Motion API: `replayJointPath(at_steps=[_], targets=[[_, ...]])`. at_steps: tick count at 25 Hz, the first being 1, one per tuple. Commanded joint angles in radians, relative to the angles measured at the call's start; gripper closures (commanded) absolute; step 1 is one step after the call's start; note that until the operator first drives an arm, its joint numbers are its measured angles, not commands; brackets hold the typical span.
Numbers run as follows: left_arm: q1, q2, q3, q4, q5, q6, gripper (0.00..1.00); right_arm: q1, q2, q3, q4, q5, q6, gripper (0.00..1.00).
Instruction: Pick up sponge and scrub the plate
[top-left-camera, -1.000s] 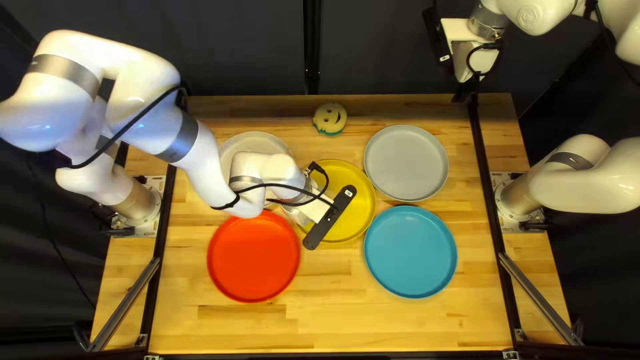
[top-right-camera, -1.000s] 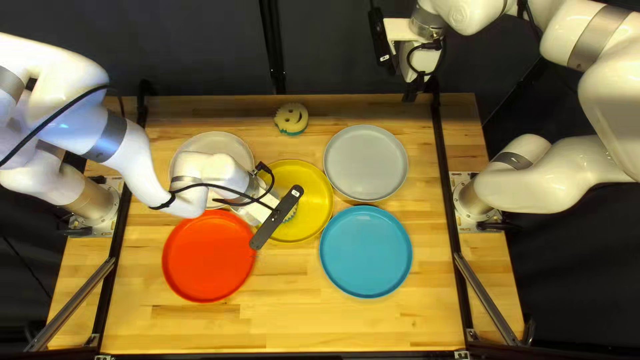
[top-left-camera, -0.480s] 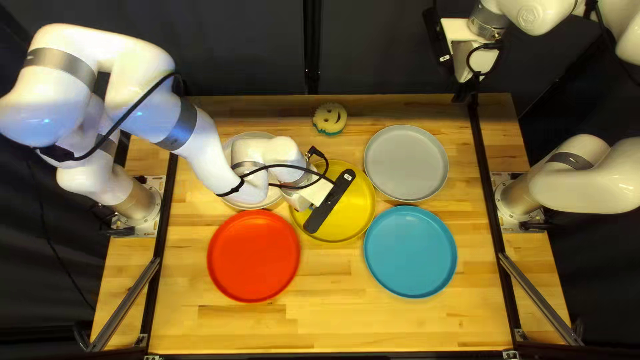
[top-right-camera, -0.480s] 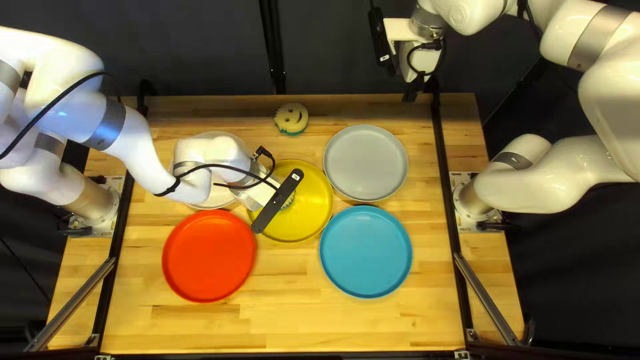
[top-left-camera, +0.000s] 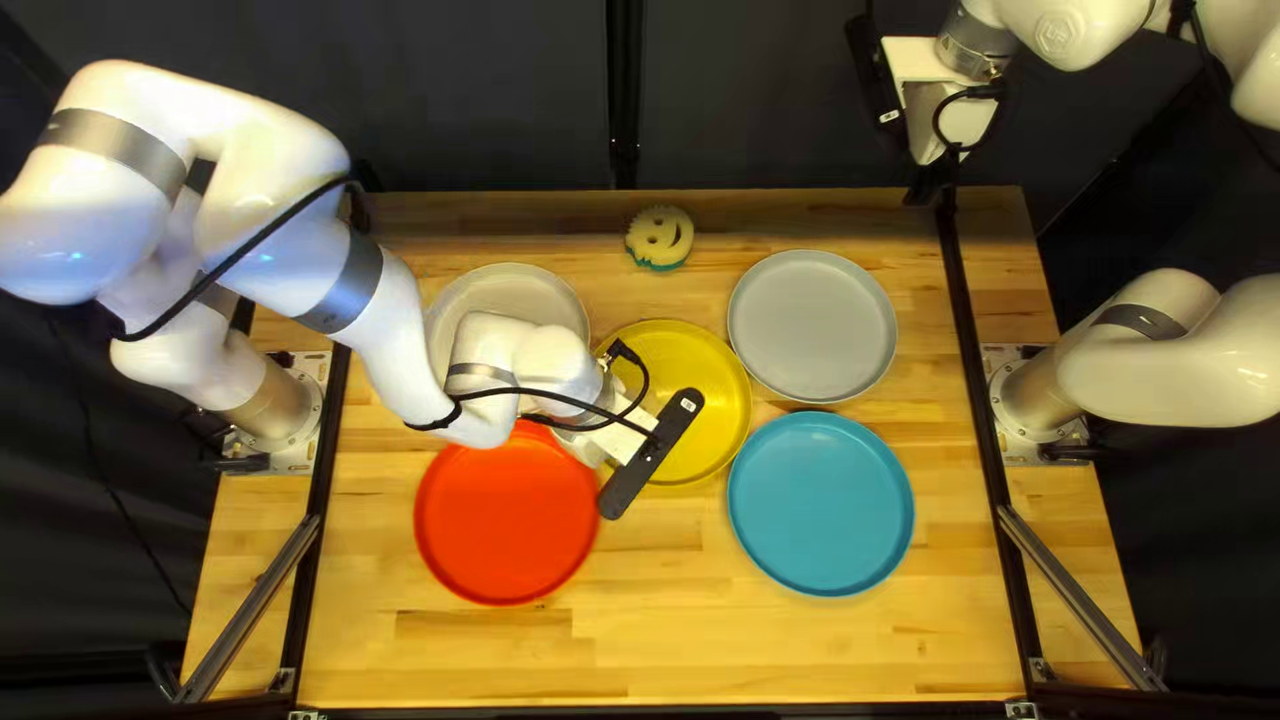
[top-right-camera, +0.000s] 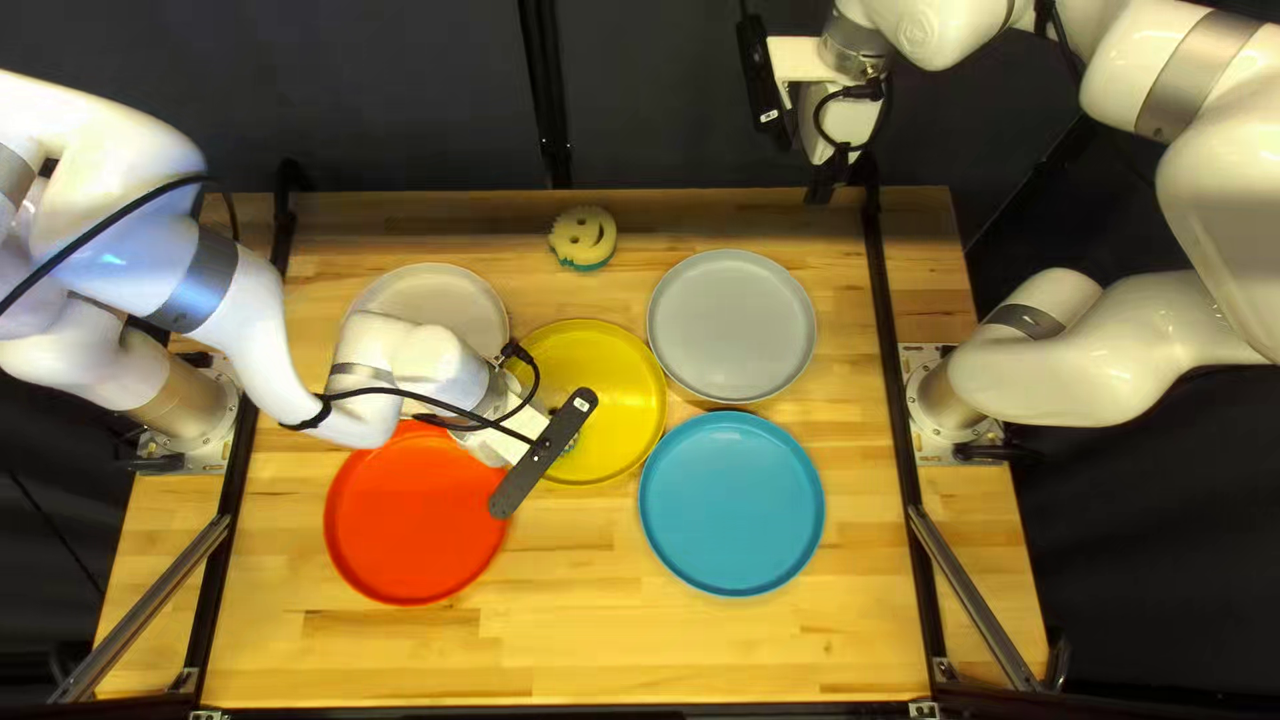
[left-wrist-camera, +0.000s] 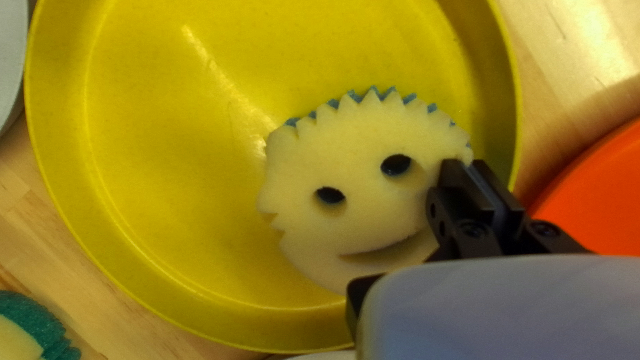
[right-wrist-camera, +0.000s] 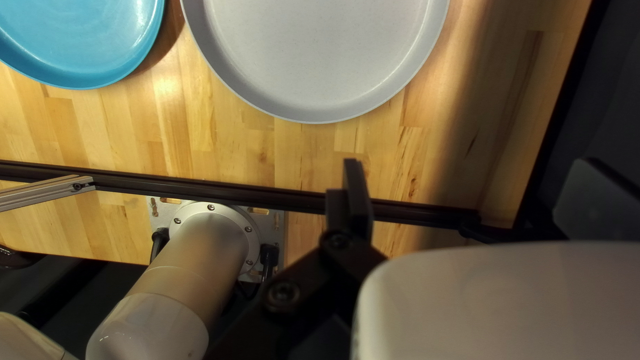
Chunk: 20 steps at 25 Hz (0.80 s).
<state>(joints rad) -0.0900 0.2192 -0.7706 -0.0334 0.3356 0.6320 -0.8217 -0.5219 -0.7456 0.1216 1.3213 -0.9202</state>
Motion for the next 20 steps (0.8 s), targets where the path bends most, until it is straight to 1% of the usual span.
replayJointPath(at_steps=[1, 5, 10, 17, 20], targets=[[0.052, 0.042, -0.052, -0.042, 0.004, 0.078, 1.00, 0.000, 0.000, 0.000, 0.000, 0.000, 0.000, 0.00], [0.067, 0.048, -0.075, -0.038, 0.020, 0.086, 1.00, 0.000, 0.000, 0.000, 0.000, 0.000, 0.000, 0.00], [0.017, 0.043, -0.082, 0.011, 0.026, 0.009, 1.00, 0.000, 0.000, 0.000, 0.000, 0.000, 0.000, 0.00], [-0.076, 0.042, -0.055, 0.090, -0.010, -0.121, 1.00, 0.000, 0.000, 0.000, 0.000, 0.000, 0.000, 0.00], [-0.091, 0.046, -0.065, 0.109, -0.008, -0.145, 1.00, 0.000, 0.000, 0.000, 0.000, 0.000, 0.000, 0.00]])
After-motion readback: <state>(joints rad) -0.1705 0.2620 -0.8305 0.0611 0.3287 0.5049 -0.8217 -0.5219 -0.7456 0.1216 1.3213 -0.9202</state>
